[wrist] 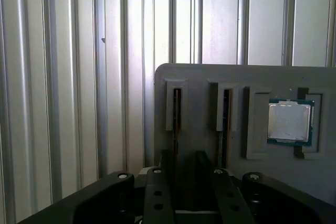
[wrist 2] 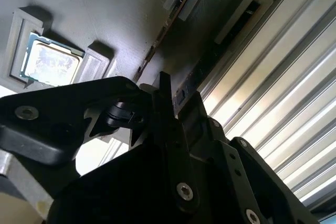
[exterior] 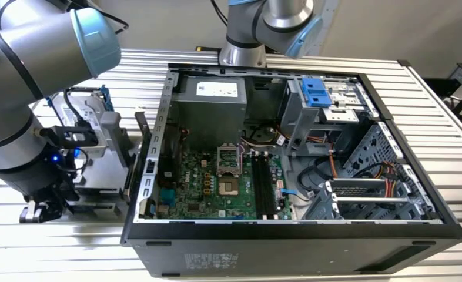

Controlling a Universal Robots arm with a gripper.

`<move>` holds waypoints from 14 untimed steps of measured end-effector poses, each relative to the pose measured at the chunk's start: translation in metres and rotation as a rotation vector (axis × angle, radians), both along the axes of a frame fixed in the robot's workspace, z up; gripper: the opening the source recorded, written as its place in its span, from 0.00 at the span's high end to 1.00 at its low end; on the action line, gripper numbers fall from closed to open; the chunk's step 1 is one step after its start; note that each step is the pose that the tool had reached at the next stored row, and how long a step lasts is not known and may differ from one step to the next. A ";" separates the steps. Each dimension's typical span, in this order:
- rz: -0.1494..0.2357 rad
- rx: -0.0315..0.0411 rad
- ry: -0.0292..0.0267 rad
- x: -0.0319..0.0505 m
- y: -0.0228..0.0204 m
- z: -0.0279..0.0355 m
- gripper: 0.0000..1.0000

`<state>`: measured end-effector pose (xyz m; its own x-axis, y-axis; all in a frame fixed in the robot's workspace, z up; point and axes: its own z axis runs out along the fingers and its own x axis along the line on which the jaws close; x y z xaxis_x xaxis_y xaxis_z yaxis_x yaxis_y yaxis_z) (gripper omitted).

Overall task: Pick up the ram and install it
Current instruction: 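Pick up the ram and move it above insertion slot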

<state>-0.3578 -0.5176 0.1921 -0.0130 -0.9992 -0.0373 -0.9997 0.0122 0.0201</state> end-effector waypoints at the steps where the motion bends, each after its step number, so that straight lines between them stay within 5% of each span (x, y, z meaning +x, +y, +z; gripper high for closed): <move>1: 0.000 0.0000 0.0000 0.0000 0.0000 0.0000 1.00; 14: 0.000 0.0000 0.0000 0.0000 0.0000 -0.0001 1.00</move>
<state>-0.3578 -0.5176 0.1919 -0.0129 -0.9992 -0.0373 -0.9997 0.0122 0.0201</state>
